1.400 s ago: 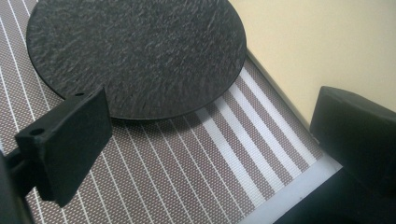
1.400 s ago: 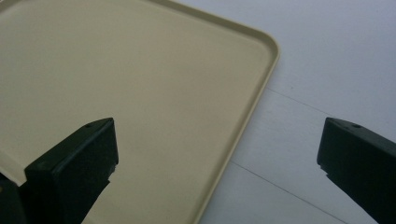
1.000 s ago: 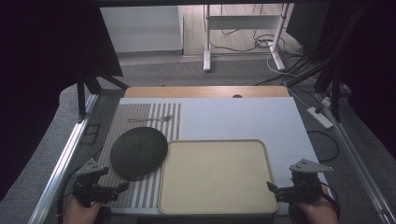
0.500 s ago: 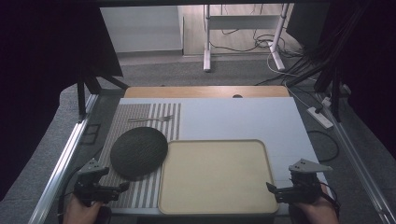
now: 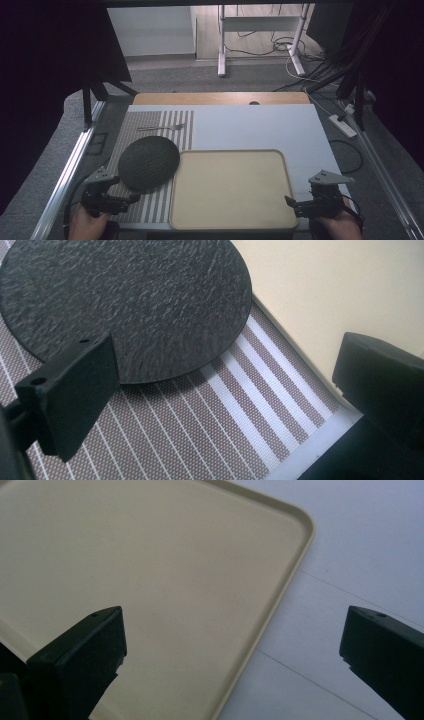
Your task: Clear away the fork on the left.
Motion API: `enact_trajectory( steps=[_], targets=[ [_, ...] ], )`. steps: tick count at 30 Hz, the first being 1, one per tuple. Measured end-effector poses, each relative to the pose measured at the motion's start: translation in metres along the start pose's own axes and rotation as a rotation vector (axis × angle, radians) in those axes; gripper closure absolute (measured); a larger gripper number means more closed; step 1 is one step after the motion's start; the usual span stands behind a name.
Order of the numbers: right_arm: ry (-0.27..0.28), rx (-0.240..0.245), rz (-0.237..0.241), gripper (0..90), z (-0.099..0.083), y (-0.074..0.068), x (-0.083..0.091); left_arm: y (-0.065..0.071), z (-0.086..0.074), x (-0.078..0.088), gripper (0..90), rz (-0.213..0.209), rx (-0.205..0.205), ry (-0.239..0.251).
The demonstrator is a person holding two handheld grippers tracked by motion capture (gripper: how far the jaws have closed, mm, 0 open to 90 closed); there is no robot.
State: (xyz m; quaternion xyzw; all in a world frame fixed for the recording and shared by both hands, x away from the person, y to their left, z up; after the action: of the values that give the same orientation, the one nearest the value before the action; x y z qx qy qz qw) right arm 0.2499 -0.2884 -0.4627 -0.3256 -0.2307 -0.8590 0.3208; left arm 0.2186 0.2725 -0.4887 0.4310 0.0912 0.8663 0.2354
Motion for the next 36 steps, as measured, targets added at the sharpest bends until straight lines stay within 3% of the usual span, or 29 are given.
enact_trajectory(
  steps=[5,12,19,29,36],
  targets=[
    [-0.002,0.003,0.000,0.0,0.000,0.000,0.000,-0.004,0.005,-0.005,0.0,-0.013,0.005,-0.008],
    [-0.005,0.005,0.004,0.0,0.000,0.000,-0.001,-0.010,0.016,-0.016,0.0,-0.016,-0.025,-0.008],
    [-0.008,0.006,0.007,0.0,0.000,0.000,-0.001,-0.015,0.023,-0.027,0.0,-0.029,-0.019,-0.021],
    [-0.013,0.007,0.010,0.0,0.000,-0.001,-0.001,-0.026,0.042,-0.039,0.0,-0.016,0.016,-0.011],
    [-0.014,0.007,0.011,0.0,0.000,-0.001,-0.001,-0.035,0.063,-0.051,0.0,0.020,0.021,-0.016]
  ],
)
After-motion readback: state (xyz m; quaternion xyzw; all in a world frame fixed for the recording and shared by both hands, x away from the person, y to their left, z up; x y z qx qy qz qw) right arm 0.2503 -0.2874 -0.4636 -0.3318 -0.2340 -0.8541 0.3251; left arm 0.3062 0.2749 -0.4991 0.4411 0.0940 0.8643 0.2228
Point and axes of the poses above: each handheld gripper's, and its own axes: x roughly backward along the jaws, z roughly out of its top, y roughly to its right, the point moved 2 cm from there along -x, roughly forward along the jaws, and after that the axes turned 14 degrees about x, right-handed, at the moved point
